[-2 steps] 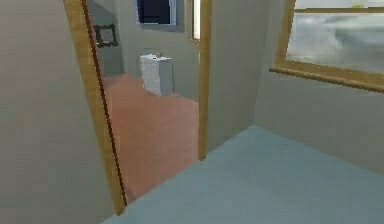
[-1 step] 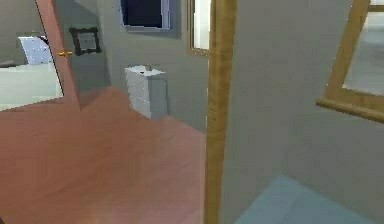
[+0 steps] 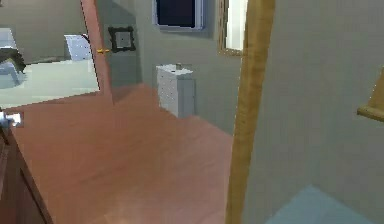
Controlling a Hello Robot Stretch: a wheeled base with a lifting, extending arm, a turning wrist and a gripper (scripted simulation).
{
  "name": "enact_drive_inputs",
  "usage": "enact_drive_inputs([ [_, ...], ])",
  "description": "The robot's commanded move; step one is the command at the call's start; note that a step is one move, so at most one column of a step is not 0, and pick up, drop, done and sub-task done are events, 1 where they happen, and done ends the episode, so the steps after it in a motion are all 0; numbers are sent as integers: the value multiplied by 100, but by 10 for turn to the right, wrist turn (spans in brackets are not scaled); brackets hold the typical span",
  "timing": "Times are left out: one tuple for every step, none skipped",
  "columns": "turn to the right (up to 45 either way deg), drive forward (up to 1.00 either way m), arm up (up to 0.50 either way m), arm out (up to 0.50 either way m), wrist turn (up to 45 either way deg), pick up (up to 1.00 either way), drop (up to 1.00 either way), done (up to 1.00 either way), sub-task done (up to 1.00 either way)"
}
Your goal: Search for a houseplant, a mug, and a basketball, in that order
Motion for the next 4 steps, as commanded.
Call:
enact_drive_inputs([
  [0,35,0,0,0,0,0,0,0],
  [-330,0,0,0,0,0,0,0,0],
  [0,100,0,0,0,0,0,0,0],
  [-30,0,0,0,0,0,0,0,0],
])
